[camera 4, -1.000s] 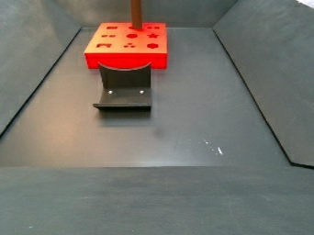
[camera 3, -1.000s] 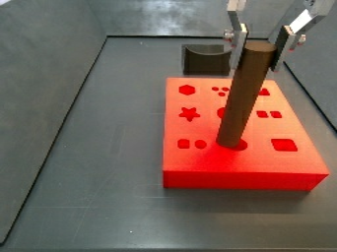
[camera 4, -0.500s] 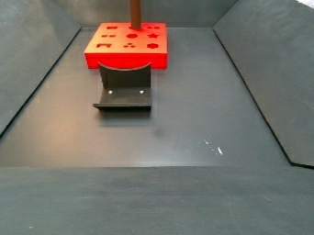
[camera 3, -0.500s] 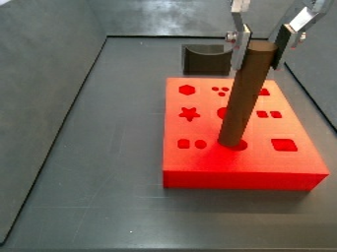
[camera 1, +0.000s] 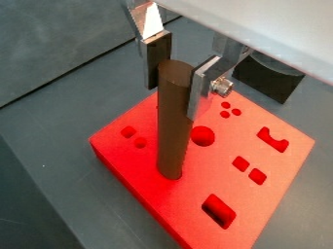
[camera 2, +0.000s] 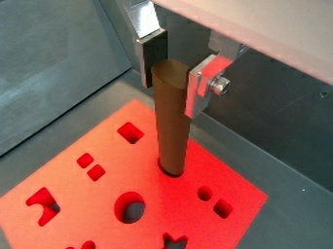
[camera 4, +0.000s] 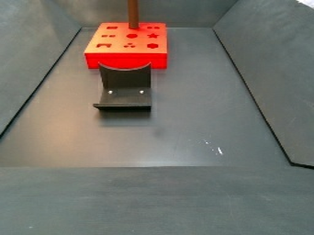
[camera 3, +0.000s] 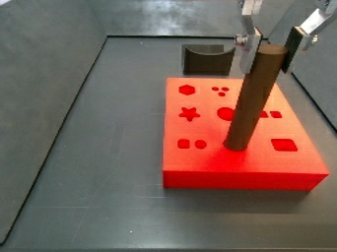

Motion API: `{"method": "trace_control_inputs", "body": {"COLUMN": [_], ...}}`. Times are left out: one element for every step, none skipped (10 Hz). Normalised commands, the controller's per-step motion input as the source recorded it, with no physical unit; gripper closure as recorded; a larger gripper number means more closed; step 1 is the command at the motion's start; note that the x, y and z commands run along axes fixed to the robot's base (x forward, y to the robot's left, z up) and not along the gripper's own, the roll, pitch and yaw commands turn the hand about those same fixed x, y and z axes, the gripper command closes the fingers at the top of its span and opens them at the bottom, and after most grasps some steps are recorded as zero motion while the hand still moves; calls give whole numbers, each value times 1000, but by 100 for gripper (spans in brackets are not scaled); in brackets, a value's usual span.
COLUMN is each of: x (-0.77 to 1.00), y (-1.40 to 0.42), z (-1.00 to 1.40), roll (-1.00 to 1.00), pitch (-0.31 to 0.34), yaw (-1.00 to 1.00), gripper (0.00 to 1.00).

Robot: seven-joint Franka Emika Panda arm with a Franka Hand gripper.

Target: Insert the oval object.

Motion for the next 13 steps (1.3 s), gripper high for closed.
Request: {"method": "trace_control_inputs", "body": {"x": [-34,23,0,0,0,146,163,197,171,191,194,0,0], "y": [0,0,0,0,0,-54,-69,-43,0,0,0,0,0], "z": [-103,-123,-100,-89,-134,-217,-297,-606,-820,-894,-754,-74,0], "roll": [43,80,89,79,69,70,79,39,14,0,23,73,0], "pitch": [0,0,0,0,0,0,0,-60,-124,-147,-103,0,0], "yaw": [-80,-286,-209,-177,-191,-243,-263,-211,-191,-143,-126,-9,0], "gripper": [100,100,100,100,100,100,100,100,100,100,100,100,100]}}
